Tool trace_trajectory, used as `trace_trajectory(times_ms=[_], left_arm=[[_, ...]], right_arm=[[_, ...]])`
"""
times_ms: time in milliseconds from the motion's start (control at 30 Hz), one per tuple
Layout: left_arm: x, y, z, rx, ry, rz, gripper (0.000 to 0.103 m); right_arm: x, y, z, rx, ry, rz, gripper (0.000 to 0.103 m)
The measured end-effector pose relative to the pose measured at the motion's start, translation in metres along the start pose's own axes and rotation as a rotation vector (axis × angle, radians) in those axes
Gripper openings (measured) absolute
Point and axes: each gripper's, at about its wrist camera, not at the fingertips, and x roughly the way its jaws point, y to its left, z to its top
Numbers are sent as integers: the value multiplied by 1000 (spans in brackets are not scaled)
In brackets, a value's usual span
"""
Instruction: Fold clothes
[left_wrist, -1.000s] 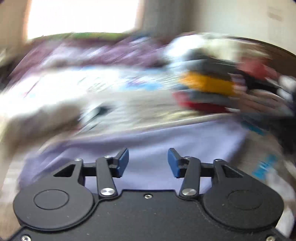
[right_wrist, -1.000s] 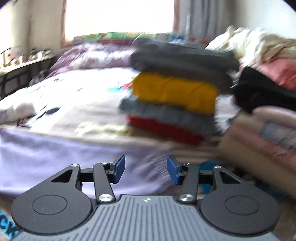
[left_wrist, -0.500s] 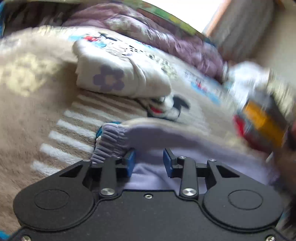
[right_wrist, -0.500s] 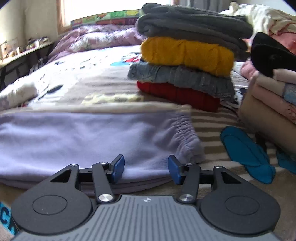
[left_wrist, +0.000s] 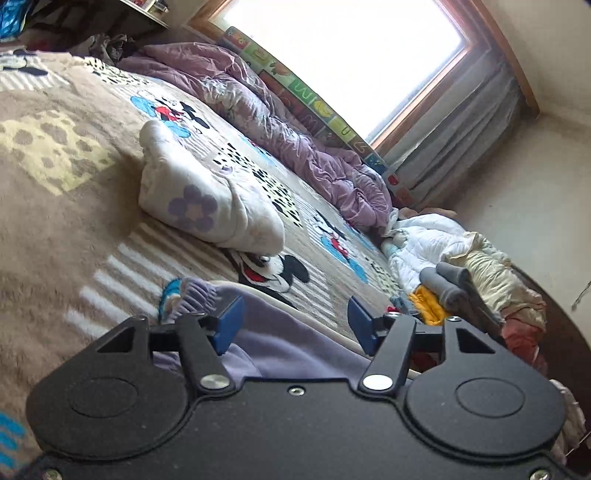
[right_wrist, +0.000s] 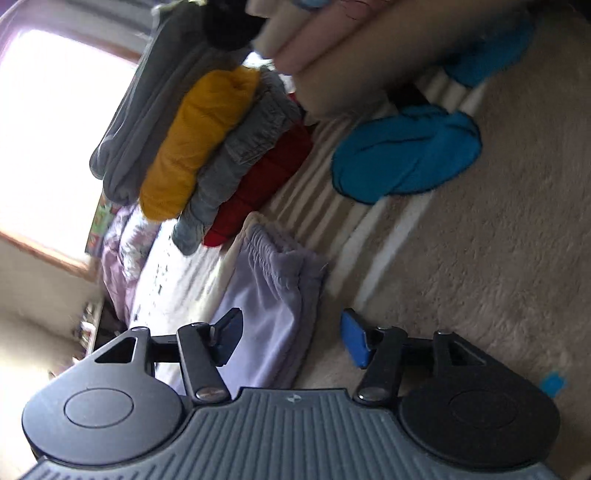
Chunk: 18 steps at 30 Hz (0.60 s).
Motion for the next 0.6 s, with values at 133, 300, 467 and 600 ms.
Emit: trace_trajectory(times_ms=[133,300,467,600], left_arm=[[-4,2,-7,-33,16,-19,61],[-15,6,-17,-115,45,6,62],[-29,20,-26,-270,50,95,63],[-33,29,-31,-400,27,140,66]], right_arm=[[13,0,4,27,15,24,64],[31,8,13,-11,15,44,64],[29,5,2,-53,-39,51,50],[27,5,-4,-95,-56,50,46]])
